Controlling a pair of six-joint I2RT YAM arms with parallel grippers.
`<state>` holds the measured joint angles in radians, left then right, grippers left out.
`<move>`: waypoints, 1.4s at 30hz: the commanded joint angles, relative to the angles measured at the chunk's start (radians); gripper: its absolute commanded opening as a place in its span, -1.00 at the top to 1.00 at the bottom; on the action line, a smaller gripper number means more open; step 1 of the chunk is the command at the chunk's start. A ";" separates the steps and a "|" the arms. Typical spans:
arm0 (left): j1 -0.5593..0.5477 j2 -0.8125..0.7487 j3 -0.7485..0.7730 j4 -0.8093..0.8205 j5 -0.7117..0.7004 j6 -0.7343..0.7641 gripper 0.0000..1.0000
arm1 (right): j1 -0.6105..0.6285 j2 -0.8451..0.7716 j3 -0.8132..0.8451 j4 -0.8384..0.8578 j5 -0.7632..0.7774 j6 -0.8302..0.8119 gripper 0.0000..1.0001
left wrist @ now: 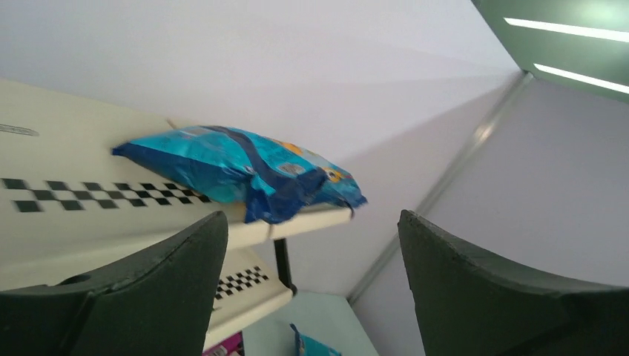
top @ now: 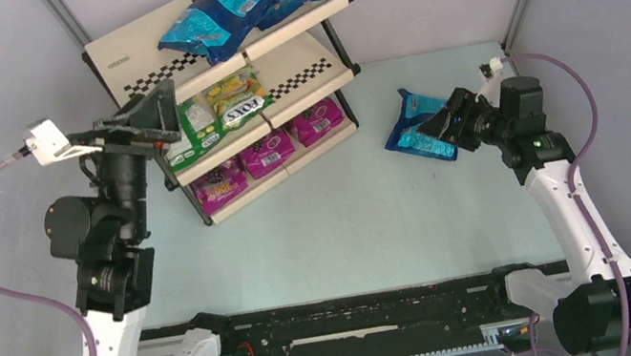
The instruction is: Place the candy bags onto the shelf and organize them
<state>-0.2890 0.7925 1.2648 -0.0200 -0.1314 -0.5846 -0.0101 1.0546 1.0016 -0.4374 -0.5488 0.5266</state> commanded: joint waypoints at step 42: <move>-0.750 0.116 -0.191 -0.051 0.102 0.475 -1.00 | -0.247 0.926 0.022 0.476 -0.228 0.055 0.38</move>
<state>-1.0340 0.9104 1.0706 -0.0887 -0.0048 -0.1371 -0.3271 1.9556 1.0279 0.0082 -0.7425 0.5877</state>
